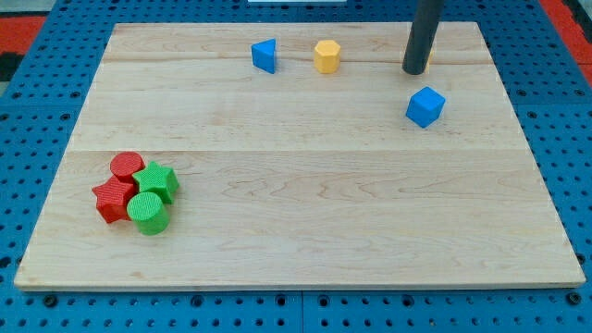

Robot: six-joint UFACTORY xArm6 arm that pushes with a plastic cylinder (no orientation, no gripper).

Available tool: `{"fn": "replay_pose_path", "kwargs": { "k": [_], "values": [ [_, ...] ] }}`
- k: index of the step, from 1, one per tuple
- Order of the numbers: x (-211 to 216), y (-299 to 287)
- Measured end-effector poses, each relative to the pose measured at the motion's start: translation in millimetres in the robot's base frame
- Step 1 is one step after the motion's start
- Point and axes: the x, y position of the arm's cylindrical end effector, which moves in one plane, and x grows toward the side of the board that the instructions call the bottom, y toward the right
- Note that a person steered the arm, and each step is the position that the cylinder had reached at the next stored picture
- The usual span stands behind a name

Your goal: Slide the yellow heart down a bit

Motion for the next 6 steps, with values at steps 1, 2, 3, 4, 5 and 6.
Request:
{"fn": "replay_pose_path", "kwargs": {
  "k": [1,2,3,4,5,6],
  "values": [
    [-13.8,4.8],
    [7.7,32.0],
    [6.1,63.6],
    [-35.2,68.6],
    [-86.3,63.6],
    [-84.9,27.6]
  ]
}}
